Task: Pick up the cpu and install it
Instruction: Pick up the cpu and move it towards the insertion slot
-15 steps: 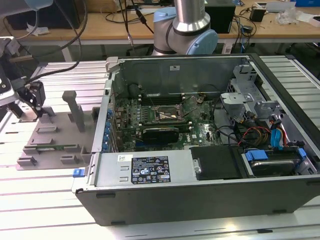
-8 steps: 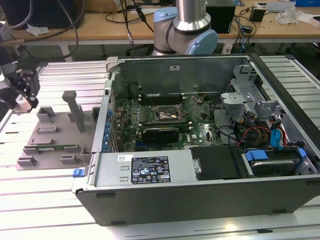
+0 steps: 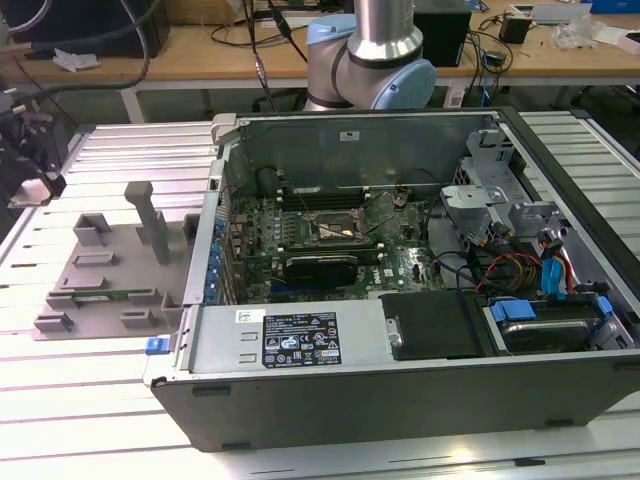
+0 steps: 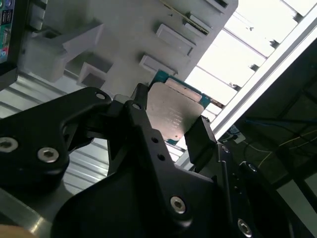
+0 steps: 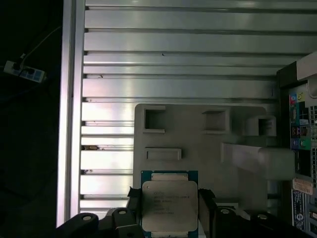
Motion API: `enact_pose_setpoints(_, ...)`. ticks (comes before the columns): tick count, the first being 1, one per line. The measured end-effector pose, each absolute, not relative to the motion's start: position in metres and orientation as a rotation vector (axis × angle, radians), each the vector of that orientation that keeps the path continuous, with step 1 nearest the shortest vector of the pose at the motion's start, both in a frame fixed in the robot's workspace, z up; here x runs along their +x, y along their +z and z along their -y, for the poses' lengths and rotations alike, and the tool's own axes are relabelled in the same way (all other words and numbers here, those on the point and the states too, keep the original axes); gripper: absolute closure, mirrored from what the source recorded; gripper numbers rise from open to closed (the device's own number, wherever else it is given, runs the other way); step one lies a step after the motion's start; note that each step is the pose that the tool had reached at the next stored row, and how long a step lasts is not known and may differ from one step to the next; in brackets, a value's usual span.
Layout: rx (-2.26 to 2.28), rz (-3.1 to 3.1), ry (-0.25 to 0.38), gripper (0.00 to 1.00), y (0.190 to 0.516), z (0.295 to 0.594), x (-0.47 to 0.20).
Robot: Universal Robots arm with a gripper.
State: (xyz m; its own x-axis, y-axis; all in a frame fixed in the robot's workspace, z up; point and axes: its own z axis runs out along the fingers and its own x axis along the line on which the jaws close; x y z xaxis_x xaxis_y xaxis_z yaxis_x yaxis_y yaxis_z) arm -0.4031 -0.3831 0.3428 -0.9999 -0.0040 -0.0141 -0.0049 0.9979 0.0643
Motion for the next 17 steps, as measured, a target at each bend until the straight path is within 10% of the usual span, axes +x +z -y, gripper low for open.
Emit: enact_pose_setpoints(17, -0.007, -3.126, 0.101, 0.45, 0.396, 0.381, -0.403)
